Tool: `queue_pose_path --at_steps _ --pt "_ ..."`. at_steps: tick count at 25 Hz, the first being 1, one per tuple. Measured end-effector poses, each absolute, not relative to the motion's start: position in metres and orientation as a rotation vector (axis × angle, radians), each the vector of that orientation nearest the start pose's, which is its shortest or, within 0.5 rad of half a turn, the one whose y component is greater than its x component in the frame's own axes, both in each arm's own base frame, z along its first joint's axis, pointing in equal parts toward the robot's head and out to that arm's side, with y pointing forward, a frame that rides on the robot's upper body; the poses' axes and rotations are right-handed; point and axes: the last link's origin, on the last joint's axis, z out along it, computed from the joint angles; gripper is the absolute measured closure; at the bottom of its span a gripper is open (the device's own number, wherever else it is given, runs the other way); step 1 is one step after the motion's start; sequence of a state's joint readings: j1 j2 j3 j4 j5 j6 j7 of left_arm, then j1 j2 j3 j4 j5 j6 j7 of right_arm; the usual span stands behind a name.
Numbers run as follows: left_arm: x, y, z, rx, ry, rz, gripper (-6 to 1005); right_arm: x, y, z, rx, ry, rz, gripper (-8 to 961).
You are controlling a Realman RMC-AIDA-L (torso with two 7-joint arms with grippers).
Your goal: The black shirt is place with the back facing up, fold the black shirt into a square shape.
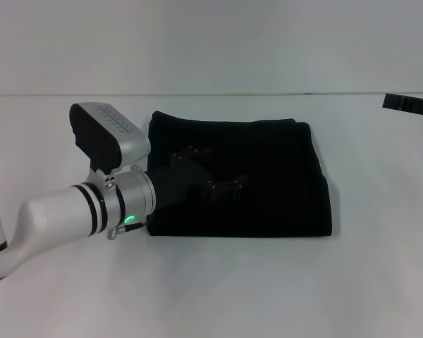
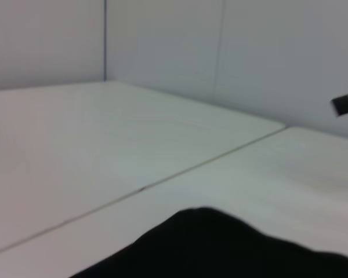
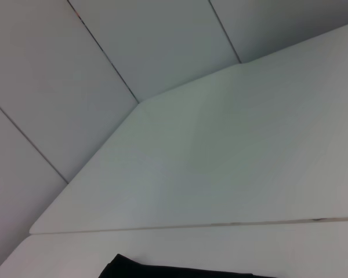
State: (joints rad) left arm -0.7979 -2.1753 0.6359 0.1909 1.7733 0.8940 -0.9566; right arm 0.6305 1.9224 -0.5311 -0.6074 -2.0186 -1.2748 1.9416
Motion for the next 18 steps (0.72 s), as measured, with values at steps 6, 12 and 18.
queue_pose_path --at_steps 6,12,18 --pt "-0.228 0.388 -0.111 -2.45 -0.606 -0.495 48 0.29 0.404 0.085 -2.17 1.252 0.733 250" --pt "-0.222 0.384 -0.117 -2.49 -0.597 -0.511 49 0.288 0.405 0.084 -2.178 1.241 0.732 249" --pt "-0.204 0.381 -0.09 -2.508 -0.594 -0.799 49 0.285 0.405 0.085 -2.206 1.159 0.741 249"
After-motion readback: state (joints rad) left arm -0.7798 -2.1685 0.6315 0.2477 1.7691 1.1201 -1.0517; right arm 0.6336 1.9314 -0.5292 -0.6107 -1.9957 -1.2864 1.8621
